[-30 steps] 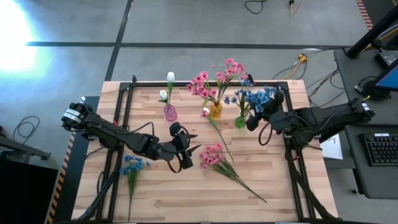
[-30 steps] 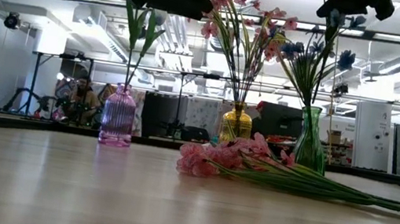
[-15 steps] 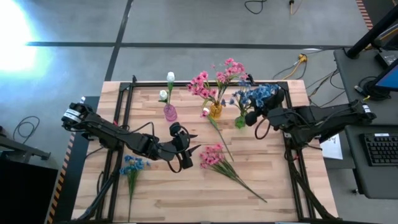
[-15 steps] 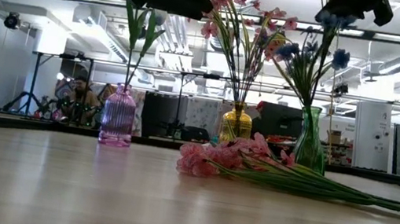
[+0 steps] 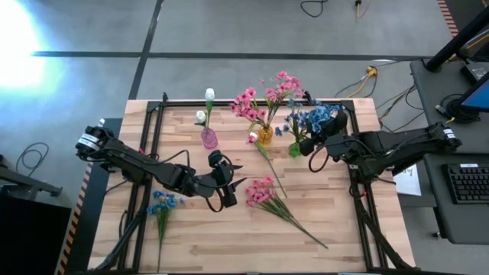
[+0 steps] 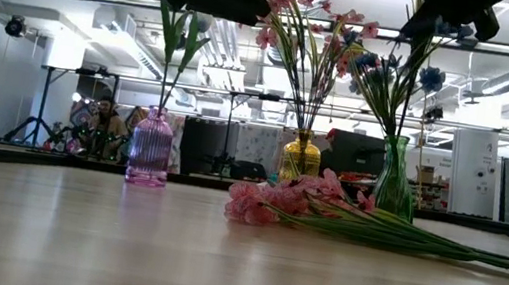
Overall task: Sort flowers into vase by color
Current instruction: Put the top blue flowers into the green vase
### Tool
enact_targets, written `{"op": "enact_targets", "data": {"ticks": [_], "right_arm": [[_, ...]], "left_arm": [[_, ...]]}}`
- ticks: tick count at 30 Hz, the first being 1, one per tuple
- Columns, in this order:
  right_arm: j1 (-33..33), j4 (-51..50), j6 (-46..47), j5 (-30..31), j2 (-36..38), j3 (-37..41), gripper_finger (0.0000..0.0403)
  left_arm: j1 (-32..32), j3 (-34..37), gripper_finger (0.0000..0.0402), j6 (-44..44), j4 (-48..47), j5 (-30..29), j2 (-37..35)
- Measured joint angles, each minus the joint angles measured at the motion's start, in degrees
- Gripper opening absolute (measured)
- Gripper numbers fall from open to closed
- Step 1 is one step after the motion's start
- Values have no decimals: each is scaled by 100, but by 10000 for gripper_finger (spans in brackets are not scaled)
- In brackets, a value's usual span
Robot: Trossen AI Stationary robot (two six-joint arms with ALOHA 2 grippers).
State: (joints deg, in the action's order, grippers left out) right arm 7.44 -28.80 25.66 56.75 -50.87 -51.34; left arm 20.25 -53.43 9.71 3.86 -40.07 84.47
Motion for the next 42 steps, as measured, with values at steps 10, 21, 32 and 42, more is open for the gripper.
{"op": "enact_targets", "data": {"ticks": [10, 21, 32, 42], "right_arm": [[0, -6, 87, 4, -27, 140, 13], [0, 36, 96, 7, -26, 158, 13], [0, 25, 84, -15, -25, 192, 32], [0, 27, 80, -17, -25, 200, 171]], "left_arm": [[0, 0, 178, 5, -4, 0, 0], [0, 0, 178, 7, -20, 0, 0], [0, 0, 178, 7, -15, 2, 0], [0, 0, 178, 9, -9, 2, 0]]}}
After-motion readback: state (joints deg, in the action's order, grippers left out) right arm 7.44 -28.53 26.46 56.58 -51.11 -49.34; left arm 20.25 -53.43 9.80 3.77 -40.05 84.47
